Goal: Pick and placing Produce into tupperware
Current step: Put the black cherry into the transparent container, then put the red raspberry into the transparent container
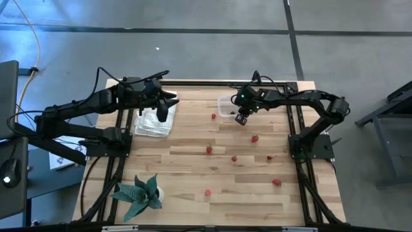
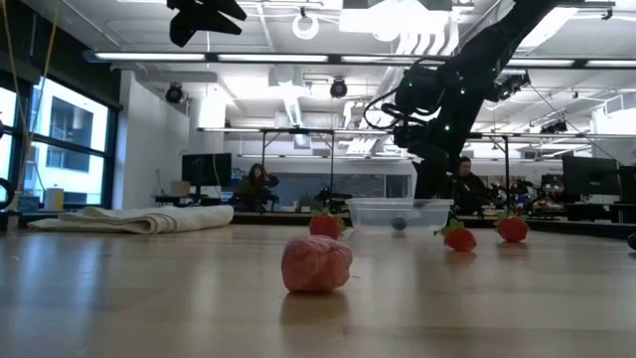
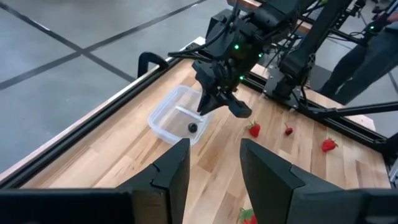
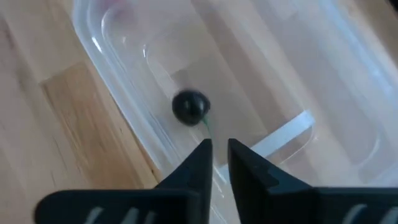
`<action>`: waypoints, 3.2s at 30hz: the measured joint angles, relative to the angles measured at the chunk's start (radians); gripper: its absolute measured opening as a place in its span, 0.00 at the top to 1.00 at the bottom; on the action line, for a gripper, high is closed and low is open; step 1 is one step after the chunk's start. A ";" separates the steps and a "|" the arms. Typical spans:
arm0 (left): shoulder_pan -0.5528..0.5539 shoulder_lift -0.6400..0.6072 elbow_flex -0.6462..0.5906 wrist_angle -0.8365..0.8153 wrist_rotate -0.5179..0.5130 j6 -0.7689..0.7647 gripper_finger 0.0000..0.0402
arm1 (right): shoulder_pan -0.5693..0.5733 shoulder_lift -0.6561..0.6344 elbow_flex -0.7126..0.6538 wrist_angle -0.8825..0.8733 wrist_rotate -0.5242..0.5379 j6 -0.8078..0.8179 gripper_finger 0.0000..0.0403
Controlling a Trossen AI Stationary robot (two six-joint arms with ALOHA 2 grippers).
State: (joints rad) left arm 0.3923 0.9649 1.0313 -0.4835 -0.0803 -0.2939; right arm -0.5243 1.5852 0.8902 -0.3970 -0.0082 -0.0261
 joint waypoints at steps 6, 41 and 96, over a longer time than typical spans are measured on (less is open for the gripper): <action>0.000 0.044 0.000 -0.005 -0.048 0.000 0.67 | 0.000 0.000 0.147 -0.119 0.000 0.021 0.76; -0.084 0.927 0.144 0.376 -0.073 0.171 0.67 | 0.093 -0.005 1.179 -1.010 0.198 0.053 0.71; -0.019 1.051 0.274 0.334 -0.120 0.275 0.67 | 0.093 -0.089 1.179 -1.039 0.200 0.015 0.71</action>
State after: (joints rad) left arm 0.3731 2.0159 1.3050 -0.1494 -0.1999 -0.0193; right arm -0.4313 1.4967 2.0693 -1.4360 0.1913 -0.0109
